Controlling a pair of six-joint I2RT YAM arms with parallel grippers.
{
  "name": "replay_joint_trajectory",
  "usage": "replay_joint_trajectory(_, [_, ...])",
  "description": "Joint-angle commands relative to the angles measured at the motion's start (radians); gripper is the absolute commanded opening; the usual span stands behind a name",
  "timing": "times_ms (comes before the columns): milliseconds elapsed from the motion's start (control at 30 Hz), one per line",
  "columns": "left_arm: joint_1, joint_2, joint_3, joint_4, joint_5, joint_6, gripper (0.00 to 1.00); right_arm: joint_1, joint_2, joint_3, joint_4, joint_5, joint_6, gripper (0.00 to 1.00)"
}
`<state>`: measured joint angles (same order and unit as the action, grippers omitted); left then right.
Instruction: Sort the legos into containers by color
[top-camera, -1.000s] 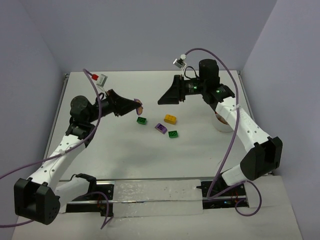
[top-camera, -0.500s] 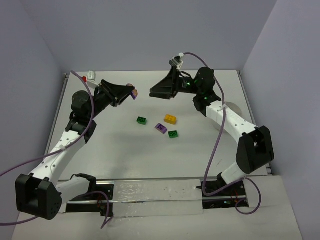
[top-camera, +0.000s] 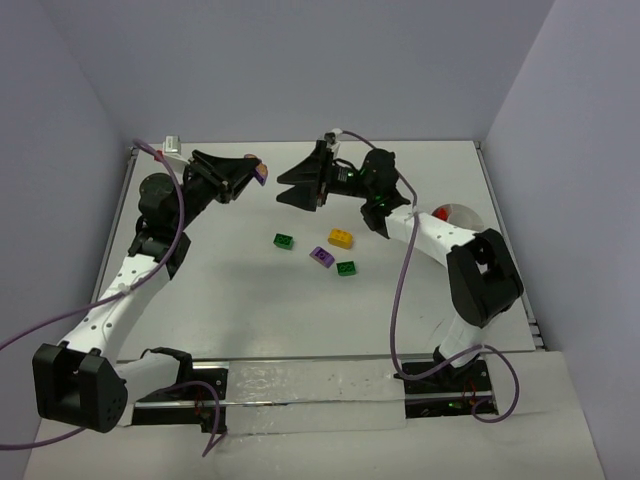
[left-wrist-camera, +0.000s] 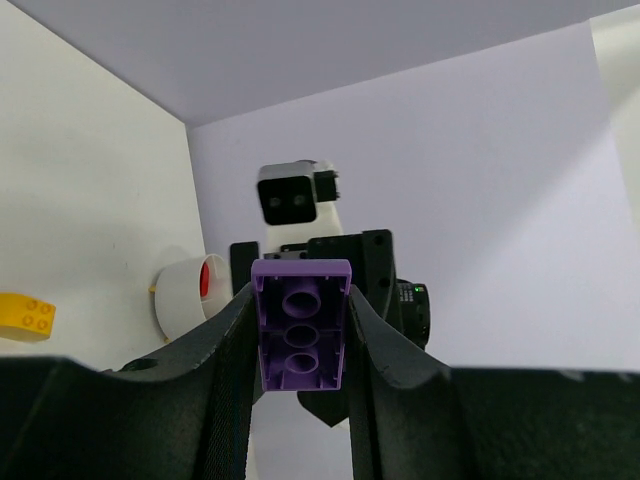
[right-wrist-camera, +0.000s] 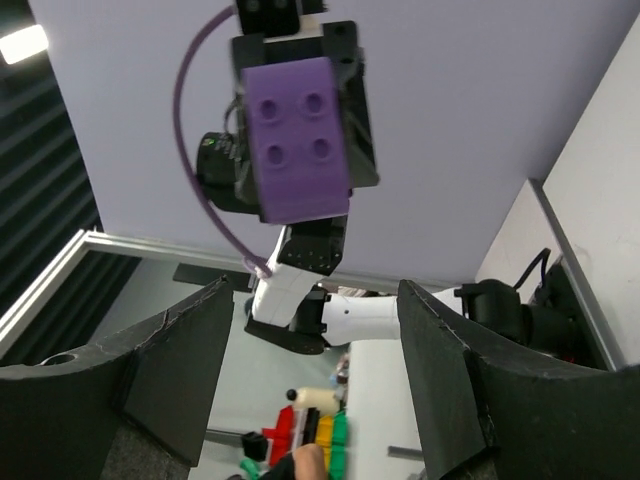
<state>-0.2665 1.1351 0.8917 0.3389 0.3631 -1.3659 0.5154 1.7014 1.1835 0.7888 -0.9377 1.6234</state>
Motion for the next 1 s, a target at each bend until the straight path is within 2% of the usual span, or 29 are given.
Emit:
replay_joint_trajectory(0, [0.004, 0.004, 0.036, 0.015, -0.015, -0.019, 0.00, 0.024, 0.034, 0.052, 0.068, 0.032, 0.062, 0.73])
replay_joint_trajectory(267, [0.004, 0.008, 0.029, 0.016, -0.035, -0.029, 0.00, 0.056, 0.076, 0.075, 0.161, 0.130, 0.186, 0.73])
replay_joint_trajectory(600, [0.008, 0.004, 0.014, -0.004, -0.062, 0.002, 0.00, 0.085, 0.123, 0.093, 0.146, 0.165, 0.218, 0.66])
replay_joint_trajectory(967, [-0.011, 0.000, -0.013, -0.001, -0.058, 0.016, 0.00, 0.083, 0.147, 0.128, 0.116, 0.156, 0.178, 0.61])
